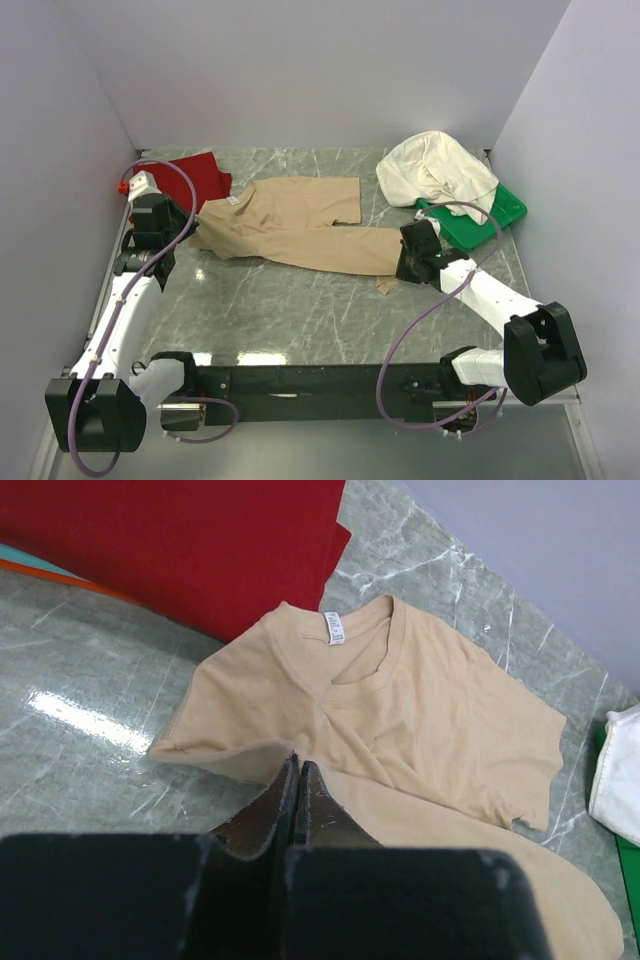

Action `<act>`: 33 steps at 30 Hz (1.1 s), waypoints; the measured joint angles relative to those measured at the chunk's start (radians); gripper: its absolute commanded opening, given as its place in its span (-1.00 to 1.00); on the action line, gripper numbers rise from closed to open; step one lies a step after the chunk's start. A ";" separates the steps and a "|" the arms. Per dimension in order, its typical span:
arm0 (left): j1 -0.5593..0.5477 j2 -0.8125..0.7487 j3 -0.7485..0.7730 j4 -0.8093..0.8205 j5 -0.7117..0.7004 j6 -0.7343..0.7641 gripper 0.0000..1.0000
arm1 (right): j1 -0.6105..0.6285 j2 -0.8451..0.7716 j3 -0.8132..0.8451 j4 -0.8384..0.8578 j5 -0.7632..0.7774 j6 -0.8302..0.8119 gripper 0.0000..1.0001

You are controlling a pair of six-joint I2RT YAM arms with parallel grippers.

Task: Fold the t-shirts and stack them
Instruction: Flatten the tshirt out

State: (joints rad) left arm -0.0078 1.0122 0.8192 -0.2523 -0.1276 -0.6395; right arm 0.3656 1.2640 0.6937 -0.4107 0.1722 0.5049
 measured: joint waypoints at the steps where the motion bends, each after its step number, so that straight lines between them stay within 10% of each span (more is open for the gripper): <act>1: 0.000 0.000 0.000 0.000 0.001 0.000 -0.99 | 0.000 0.000 0.000 -0.002 0.002 -0.002 -1.00; 15: 0.000 0.024 0.272 -0.045 0.053 0.003 -0.99 | 0.000 -0.042 0.437 -0.082 0.029 -0.055 -1.00; 33: 0.000 -0.222 0.765 -0.082 0.035 0.049 -0.99 | 0.121 -0.504 0.762 -0.021 0.000 -0.182 -1.00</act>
State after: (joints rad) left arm -0.0078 0.7898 1.5845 -0.3344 -0.0929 -0.5903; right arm 0.4870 0.7601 1.4555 -0.4320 0.1722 0.3229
